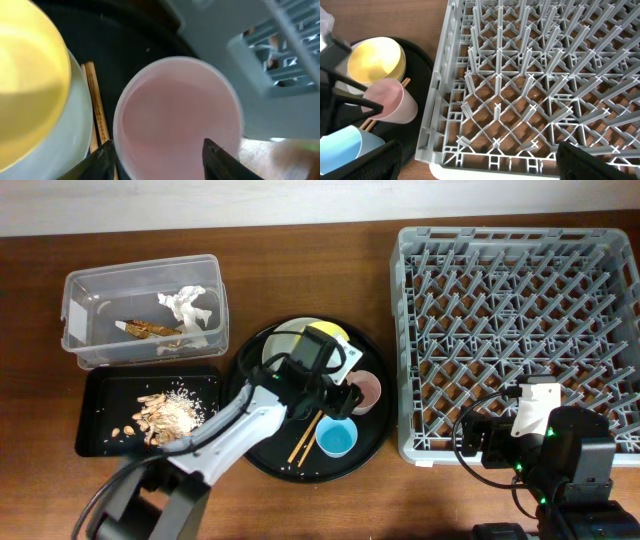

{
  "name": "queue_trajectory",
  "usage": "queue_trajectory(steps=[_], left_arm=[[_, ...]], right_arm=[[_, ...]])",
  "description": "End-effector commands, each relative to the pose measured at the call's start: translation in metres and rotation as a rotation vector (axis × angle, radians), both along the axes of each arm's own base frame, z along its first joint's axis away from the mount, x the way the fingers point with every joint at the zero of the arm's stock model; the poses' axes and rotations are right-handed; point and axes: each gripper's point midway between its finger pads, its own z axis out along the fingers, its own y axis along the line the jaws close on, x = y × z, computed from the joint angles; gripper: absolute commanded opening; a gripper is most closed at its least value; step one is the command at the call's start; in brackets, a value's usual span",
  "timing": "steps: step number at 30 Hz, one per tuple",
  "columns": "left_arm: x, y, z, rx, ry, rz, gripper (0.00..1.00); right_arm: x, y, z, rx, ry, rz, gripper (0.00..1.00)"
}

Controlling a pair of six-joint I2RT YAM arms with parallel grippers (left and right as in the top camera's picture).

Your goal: Sort waste into correct bins and load items into the dishwasher rack

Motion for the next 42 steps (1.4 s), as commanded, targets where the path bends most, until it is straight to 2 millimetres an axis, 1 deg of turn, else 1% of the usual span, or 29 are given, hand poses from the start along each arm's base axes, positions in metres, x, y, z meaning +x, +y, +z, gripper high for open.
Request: queue_trajectory(steps=[1, 2, 3, 4, 5, 6, 7, 8, 9, 10, 11, 12, 13, 14, 15, 16, 18, 19, 21, 26, 31, 34, 36, 37, 39, 40, 41, 42], left_arm=[[0.003, -0.005, -0.014, 0.005, 0.015, -0.004, 0.27], [0.008, -0.009, -0.009, -0.016, -0.012, -0.004, 0.13], [0.013, -0.011, -0.006, -0.031, -0.030, 0.000, 0.06], [0.018, -0.013, -0.002, -0.048, -0.043, 0.014, 0.00], [0.020, -0.015, 0.002, -0.056, -0.046, 0.018, 0.00], [0.024, -0.018, 0.015, -0.082, -0.056, 0.029, 0.00], [0.029, -0.020, 0.034, -0.117, -0.081, 0.033, 0.00], [0.043, -0.013, 0.073, -0.182, -0.134, 0.081, 0.00], [0.059, 0.012, 0.113, -0.281, -0.130, 0.218, 0.00], [0.056, 0.019, 0.130, -0.386, -0.065, 0.201, 0.00], [0.047, 0.020, 0.142, -0.492, 0.032, 0.153, 0.00], [0.036, 0.027, 0.154, -0.598, 0.130, 0.080, 0.00], [0.030, 0.031, 0.163, -0.649, 0.166, 0.032, 0.00], [0.019, 0.034, 0.174, -0.711, 0.210, -0.039, 0.00], [0.016, 0.035, 0.177, -0.730, 0.224, -0.062, 0.00], [0.016, 0.035, 0.177, -0.730, 0.224, -0.061, 0.00], [0.016, 0.035, 0.177, -0.730, 0.225, -0.061, 0.00], [0.016, 0.035, 0.177, -0.732, 0.232, -0.057, 0.00], [0.012, 0.034, 0.179, -0.745, 0.256, -0.067, 0.00], [-0.011, 0.024, 0.191, -0.797, 0.348, -0.161, 0.00], [-0.014, 0.023, 0.193, -0.808, 0.400, -0.155, 0.00], [-0.019, 0.008, 0.196, -0.802, 0.388, -0.175, 0.00], [-0.018, 0.005, 0.195, -0.793, 0.380, -0.166, 0.00], [-0.015, 0.005, 0.193, -0.787, 0.383, -0.143, 0.00], [-0.014, 0.005, 0.192, -0.784, 0.379, -0.137, 0.00], [-0.014, 0.003, 0.192, -0.780, 0.377, -0.136, 0.00], [-0.013, 0.001, 0.190, -0.770, 0.367, -0.122, 0.00], [-0.013, -0.001, 0.191, -0.772, 0.358, -0.131, 0.00]], right_arm=[[0.000, 0.000, 0.006, 0.003, -0.016, -0.004, 0.99], [0.000, 0.000, 0.006, 0.003, -0.016, -0.004, 0.99], [0.000, 0.000, 0.006, 0.003, -0.016, -0.004, 0.99], [0.000, 0.000, 0.006, 0.003, -0.016, -0.004, 0.99], [0.000, 0.000, 0.006, 0.003, -0.016, -0.004, 0.99], [0.000, 0.000, 0.006, 0.002, -0.017, -0.005, 0.99], [0.002, 0.000, 0.009, 0.001, -0.028, -0.005, 0.99], [0.013, -0.001, 0.021, -0.002, -0.089, -0.010, 0.99], [0.031, 0.006, 0.036, 0.026, -0.150, 0.026, 0.98], [0.042, 0.016, 0.038, 0.060, -0.133, 0.073, 0.98], [0.053, 0.027, 0.031, 0.102, -0.077, 0.122, 0.98], [0.060, 0.043, 0.023, 0.156, -0.029, 0.200, 1.00], [0.062, 0.058, 0.019, 0.190, -0.006, 0.301, 0.99], [0.060, 0.089, 0.011, 0.283, 0.035, 0.496, 0.99], [0.057, 0.108, 0.010, 0.352, 0.037, 0.641, 0.98], [0.055, 0.127, 0.016, 0.425, 0.004, 0.794, 0.99], [0.054, 0.143, 0.028, 0.530, -0.060, 0.946, 0.99], [0.050, 0.152, 0.041, 0.595, -0.131, 1.063, 0.99], [0.047, 0.158, 0.062, 0.674, -0.246, 1.202, 0.99], [0.057, 0.158, 0.053, 0.679, -0.231, 1.192, 0.99], [0.059, 0.158, 0.055, 0.664, -0.252, 1.201, 0.99], [0.058, 0.158, 0.056, 0.672, -0.247, 1.200, 0.99], [0.057, 0.159, 0.057, 0.681, -0.250, 1.209, 1.00], [0.055, 0.159, 0.059, 0.694, -0.254, 1.220, 0.98], [0.054, 0.159, 0.060, 0.698, -0.254, 1.222, 0.89], [0.054, 0.159, 0.060, 0.698, -0.254, 1.222, 0.84], [0.054, 0.159, 0.060, 0.698, -0.253, 1.222, 0.73], [0.054, 0.159, 0.060, 0.698, -0.253, 1.222, 0.72]])
